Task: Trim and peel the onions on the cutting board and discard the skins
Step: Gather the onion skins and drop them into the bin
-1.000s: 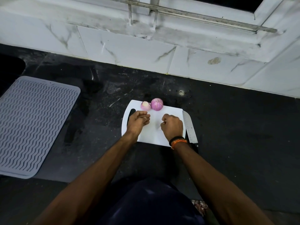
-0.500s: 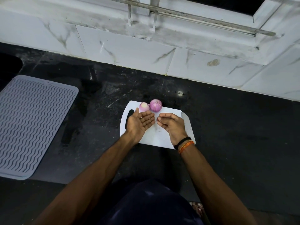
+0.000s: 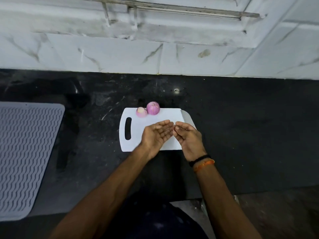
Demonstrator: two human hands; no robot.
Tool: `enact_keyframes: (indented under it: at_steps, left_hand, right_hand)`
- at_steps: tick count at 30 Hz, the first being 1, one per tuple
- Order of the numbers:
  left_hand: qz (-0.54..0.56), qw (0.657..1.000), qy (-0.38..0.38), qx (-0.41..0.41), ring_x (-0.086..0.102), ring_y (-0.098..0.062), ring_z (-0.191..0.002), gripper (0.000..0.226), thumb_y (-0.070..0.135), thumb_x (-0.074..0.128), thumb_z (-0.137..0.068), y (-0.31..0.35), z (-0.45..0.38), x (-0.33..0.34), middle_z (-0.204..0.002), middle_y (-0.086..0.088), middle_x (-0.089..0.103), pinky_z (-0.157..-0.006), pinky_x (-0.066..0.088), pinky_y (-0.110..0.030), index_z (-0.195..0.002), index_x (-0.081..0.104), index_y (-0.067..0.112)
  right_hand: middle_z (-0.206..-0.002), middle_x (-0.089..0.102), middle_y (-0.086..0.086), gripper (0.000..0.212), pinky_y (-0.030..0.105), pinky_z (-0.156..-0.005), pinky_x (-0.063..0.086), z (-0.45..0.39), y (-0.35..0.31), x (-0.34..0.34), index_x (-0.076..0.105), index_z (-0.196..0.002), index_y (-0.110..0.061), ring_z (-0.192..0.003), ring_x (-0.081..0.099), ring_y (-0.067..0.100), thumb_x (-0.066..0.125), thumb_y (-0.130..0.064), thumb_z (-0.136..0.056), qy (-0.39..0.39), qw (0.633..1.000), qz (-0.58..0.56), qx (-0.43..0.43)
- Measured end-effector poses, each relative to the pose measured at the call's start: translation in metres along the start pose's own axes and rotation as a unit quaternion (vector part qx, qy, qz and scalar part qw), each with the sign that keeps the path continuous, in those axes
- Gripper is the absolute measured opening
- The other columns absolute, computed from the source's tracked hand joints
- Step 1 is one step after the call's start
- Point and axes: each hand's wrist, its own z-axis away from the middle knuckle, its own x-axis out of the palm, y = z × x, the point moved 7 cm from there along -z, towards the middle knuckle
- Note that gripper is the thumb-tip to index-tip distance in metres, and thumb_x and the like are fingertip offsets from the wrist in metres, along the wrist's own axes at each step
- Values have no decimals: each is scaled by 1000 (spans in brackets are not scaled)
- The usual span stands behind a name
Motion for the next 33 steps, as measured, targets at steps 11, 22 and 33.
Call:
enact_keyframes:
  at_steps: [11, 22, 33]
  left_hand:
    - [-105, 980, -82, -149, 65, -31, -110, 45, -3, 32, -89, -119, 20, 58, -123, -24, 65, -98, 52, -38, -126, 57, -6]
    - [-263, 925, -151, -228, 62, -31, -119, 36, 14, 36, -101, -258, 53, 110, -125, -22, 65, -105, 48, -41, -123, 60, -2]
    - [-386, 868, -66, -304, 53, -34, -127, 55, 41, 33, -106, -426, 38, 78, -136, -21, 56, -104, 46, -42, -133, 52, -3]
  right_hand:
    - [-90, 70, 13, 19, 22, -74, 59, 81, -5, -125, 64, -99, 1, -81, 68, 18, 51, 11, -90, 168, 972, -152, -66]
    - [-89, 67, 12, 30, 22, -66, 57, 165, 12, -270, 63, -107, 0, -77, 66, 18, 38, 6, -91, 313, 900, -286, -98]
    - [-87, 64, 10, 28, 18, -57, 55, 174, 89, -431, 62, -97, -3, -76, 62, 15, 35, 5, -93, 412, 857, -309, -26]
